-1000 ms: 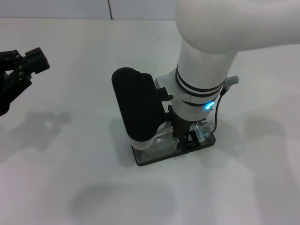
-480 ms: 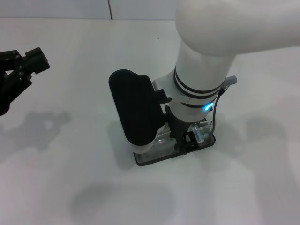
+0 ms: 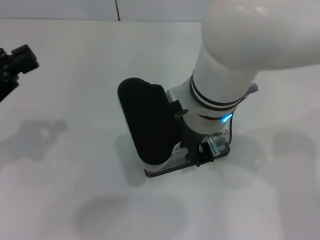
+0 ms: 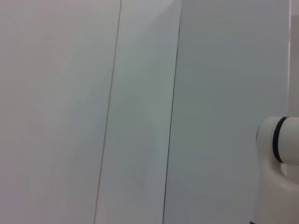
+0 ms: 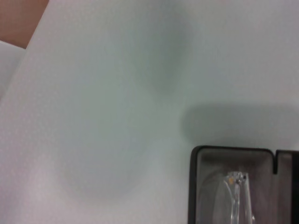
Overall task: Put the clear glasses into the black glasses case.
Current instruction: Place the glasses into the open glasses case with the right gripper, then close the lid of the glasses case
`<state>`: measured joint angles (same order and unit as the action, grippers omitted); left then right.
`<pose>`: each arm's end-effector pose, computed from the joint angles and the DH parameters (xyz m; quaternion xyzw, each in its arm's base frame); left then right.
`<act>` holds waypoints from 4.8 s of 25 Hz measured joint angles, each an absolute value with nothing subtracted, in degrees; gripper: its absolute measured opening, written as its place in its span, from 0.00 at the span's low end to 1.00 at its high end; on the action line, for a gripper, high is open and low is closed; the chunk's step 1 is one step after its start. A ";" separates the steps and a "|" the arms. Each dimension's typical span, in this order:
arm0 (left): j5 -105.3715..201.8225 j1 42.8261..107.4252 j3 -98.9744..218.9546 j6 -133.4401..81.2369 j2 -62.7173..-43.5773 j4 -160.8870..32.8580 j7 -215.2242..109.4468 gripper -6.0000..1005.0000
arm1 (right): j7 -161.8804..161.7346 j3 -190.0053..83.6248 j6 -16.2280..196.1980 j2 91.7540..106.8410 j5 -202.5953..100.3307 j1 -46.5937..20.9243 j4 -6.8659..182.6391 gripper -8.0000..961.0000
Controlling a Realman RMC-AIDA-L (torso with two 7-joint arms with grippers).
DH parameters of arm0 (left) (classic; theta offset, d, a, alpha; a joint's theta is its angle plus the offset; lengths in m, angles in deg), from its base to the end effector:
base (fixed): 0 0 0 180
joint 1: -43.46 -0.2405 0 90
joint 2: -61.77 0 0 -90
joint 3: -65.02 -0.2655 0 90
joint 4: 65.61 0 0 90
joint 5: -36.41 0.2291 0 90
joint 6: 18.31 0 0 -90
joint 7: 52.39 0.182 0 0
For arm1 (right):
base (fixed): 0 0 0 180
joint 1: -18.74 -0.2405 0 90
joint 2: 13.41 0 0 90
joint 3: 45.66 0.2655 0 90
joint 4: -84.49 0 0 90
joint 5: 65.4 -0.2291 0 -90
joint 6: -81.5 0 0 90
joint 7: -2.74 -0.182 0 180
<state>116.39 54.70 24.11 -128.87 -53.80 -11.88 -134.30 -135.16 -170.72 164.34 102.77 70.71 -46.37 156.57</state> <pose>-0.2580 0.2812 0.0977 -0.8657 -0.1158 -0.4462 0.1952 0.0531 0.3316 -0.1603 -0.9175 -0.2081 -0.3383 0.0223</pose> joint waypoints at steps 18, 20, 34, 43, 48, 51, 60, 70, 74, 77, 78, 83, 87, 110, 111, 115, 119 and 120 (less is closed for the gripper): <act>116.30 54.30 25.83 -131.69 -53.62 -12.52 -135.11 0.09 | -135.34 -163.79 166.96 102.77 75.13 -38.96 168.32 0.22; 116.30 54.29 25.83 -131.69 -53.63 -12.52 -135.21 0.09 | -135.30 -161.59 168.48 102.77 74.83 -37.59 170.68 0.22; 118.16 59.36 25.24 -131.44 -54.44 -12.53 -138.59 0.09 | -129.26 -132.16 178.15 102.40 62.81 -13.04 199.52 0.22; 127.87 66.09 25.15 -128.89 -57.02 -13.40 -140.98 0.09 | -116.98 -99.80 169.96 102.69 36.75 3.34 188.93 0.22; 132.06 71.84 20.14 -122.78 -57.65 -18.05 -141.18 0.15 | -111.22 -91.24 169.43 102.52 32.15 5.81 176.29 0.21; 133.39 74.44 16.19 -117.72 -57.65 -20.60 -141.18 0.17 | -108.05 -87.40 170.48 102.38 28.89 6.09 168.83 0.21; 136.26 79.90 2.59 -102.59 -57.82 -25.57 -142.64 0.24 | -102.62 -82.99 173.35 101.99 26.54 5.07 157.43 0.21; 135.98 80.54 -0.04 -98.79 -58.00 -29.15 -140.91 0.28 | -101.17 -83.55 173.47 101.97 26.62 3.92 152.69 0.21; 136.05 81.43 -0.09 -97.31 -58.04 -31.39 -140.29 0.28 | -100.00 -83.62 173.91 101.91 26.69 2.88 149.46 0.21; 136.06 82.40 -0.11 -96.26 -58.09 -33.48 -139.27 0.28 | -99.52 -83.62 174.22 101.90 27.32 2.39 148.26 0.21; 136.05 82.72 -0.12 -95.88 -58.09 -34.12 -138.99 0.28 | -99.46 -83.62 174.26 101.90 27.61 2.33 148.09 0.21; 136.21 83.54 -0.23 -94.17 -58.11 -35.73 -138.27 0.27 | -99.35 -83.81 174.23 101.99 28.79 2.23 147.68 0.21; 136.27 83.87 -0.42 -93.17 -58.11 -36.30 -138.26 0.27 | -99.33 -84.25 174.19 102.03 28.84 2.19 147.18 0.21; 136.12 83.73 -5.14 -90.99 -58.11 -38.21 -138.28 0.23 | -99.20 -84.24 174.22 102.07 28.82 2.22 145.92 0.21; 136.10 83.69 -6.08 -91.03 -58.11 -38.14 -138.28 0.23 | -99.13 -84.24 174.22 102.06 28.81 2.23 145.70 0.21; 136.17 83.66 -8.92 -90.96 -58.11 -38.17 -138.26 0.23 | -98.77 -84.24 174.22 102.03 28.81 2.22 145.37 0.21; 136.37 83.54 -9.22 -90.95 -58.14 -38.34 -137.86 0.22 | -98.75 -84.24 174.25 102.04 28.81 2.22 145.25 0.21; 136.38 83.44 -9.46 -91.00 -58.14 -38.35 -137.64 0.22 | -98.74 -84.24 174.27 102.04 28.81 2.23 145.24 0.21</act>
